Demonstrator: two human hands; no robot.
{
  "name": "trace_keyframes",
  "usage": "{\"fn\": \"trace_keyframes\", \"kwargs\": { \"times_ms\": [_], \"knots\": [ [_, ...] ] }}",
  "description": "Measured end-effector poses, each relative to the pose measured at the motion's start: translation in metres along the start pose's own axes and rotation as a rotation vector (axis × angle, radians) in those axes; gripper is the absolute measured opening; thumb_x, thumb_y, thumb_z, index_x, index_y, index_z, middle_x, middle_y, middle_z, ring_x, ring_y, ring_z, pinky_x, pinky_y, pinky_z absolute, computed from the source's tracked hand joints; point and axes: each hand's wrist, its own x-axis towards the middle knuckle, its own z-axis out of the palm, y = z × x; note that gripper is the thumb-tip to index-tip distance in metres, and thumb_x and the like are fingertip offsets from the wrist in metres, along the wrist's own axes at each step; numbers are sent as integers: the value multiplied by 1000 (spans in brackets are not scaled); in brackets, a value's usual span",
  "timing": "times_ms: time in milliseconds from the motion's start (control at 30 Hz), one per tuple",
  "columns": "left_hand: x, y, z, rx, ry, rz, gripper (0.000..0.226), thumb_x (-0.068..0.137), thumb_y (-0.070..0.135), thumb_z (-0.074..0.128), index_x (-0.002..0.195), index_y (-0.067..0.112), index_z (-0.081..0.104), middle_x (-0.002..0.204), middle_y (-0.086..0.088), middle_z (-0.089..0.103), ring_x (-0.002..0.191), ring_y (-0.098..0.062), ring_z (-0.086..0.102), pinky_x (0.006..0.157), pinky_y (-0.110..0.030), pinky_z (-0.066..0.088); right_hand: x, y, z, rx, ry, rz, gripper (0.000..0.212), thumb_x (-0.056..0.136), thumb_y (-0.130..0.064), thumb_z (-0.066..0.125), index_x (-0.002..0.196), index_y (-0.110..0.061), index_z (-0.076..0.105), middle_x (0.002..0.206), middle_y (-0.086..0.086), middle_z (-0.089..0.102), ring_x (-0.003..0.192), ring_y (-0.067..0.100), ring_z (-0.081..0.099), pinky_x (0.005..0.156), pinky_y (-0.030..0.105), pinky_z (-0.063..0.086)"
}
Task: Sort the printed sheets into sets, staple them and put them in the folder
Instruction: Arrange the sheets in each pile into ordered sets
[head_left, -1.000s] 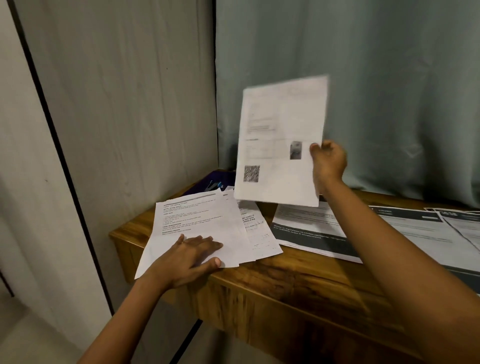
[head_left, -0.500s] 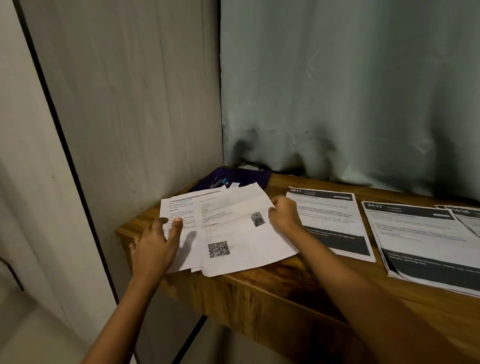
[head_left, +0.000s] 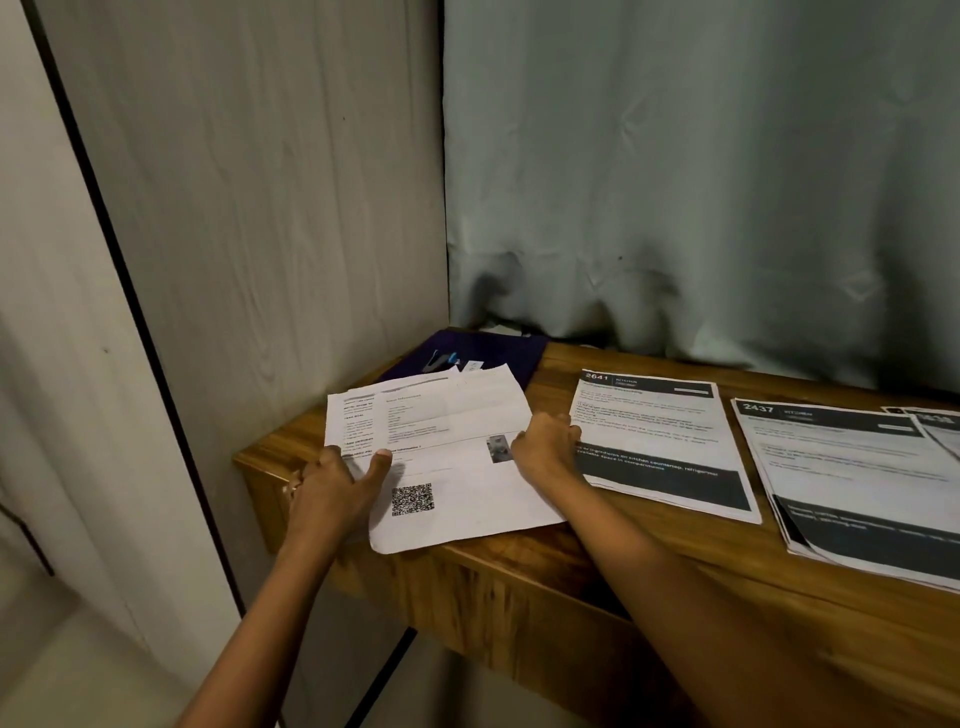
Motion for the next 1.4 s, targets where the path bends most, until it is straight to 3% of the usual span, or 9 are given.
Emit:
{"fn": "trace_keyframes", "kwargs": {
  "times_ms": [167, 333, 533, 767, 867, 1033, 1100, 1300, 1400],
  "knots": [
    [1, 11, -5, -61, -36, -28, 75, 89, 55, 54, 137, 0, 38, 140, -20, 45, 129, -36, 41, 104, -45, 34, 2, -10, 9, 26, -40, 63, 33, 94, -37, 54, 116, -13, 58, 129, 16, 47, 124, 32, 32, 101, 41, 31],
    [8, 18, -12, -108, -77, -114, 72, 84, 52, 63, 129, 0, 42, 127, -18, 55, 111, -36, 55, 92, -44, 47, 5, -12, 4, 117, -54, 90, 35, 95, -34, 53, 120, -10, 53, 126, 13, 55, 122, 32, 42, 99, 41, 36],
    [2, 41, -7, -106, -119, -113, 63, 92, 38, 60, 135, -1, 34, 133, -17, 51, 115, -31, 54, 73, -31, 42, -1, -14, -2, 264, -186, 25, 26, 93, -20, 55, 114, -6, 59, 114, 10, 64, 100, 28, 62, 70, 27, 45],
    [8, 42, -6, -138, -108, -132, 60, 93, 30, 60, 134, -3, 32, 132, -18, 53, 113, -32, 56, 77, -33, 46, -5, -7, -25, 376, -218, 106, 15, 89, -13, 60, 93, -14, 45, 92, 3, 52, 91, 24, 59, 67, 27, 44],
    [14, 40, -3, -127, -111, -137, 57, 91, 30, 62, 131, -3, 38, 126, -17, 55, 106, -29, 59, 72, -32, 49, -6, -7, -25, 465, -266, 143, 17, 88, -8, 63, 99, -8, 50, 99, 5, 59, 88, 23, 58, 59, 25, 44],
    [21, 36, -4, -75, -119, -155, 61, 87, 37, 65, 129, -2, 41, 123, -17, 56, 108, -31, 59, 93, -42, 51, -6, -6, -19, 557, -279, 141, 16, 84, 4, 62, 83, -10, 54, 113, 14, 65, 93, 27, 63, 69, 29, 52],
    [21, 39, -5, -78, -135, -141, 62, 88, 38, 63, 130, -2, 41, 125, -17, 55, 112, -32, 57, 96, -42, 49, -8, -7, -20, 586, -248, 84, 22, 84, 6, 58, 93, -14, 54, 112, 11, 65, 88, 22, 60, 67, 28, 50],
    [31, 33, -8, -385, -65, -77, 62, 80, 55, 64, 114, 4, 66, 121, -16, 62, 104, -32, 63, 88, -40, 53, -3, -9, -37, 772, -218, -15, 32, 87, 7, 54, 109, -16, 52, 106, 8, 65, 77, 16, 62, 58, 26, 50],
    [29, 38, -15, -719, -21, 9, 39, 89, 37, 64, 111, 6, 68, 111, -12, 68, 98, -25, 65, 82, -33, 52, 1, -11, -48, 837, -222, -3, 32, 90, 6, 52, 116, -11, 53, 104, 6, 64, 85, 21, 62, 64, 28, 51]
  ]
}}
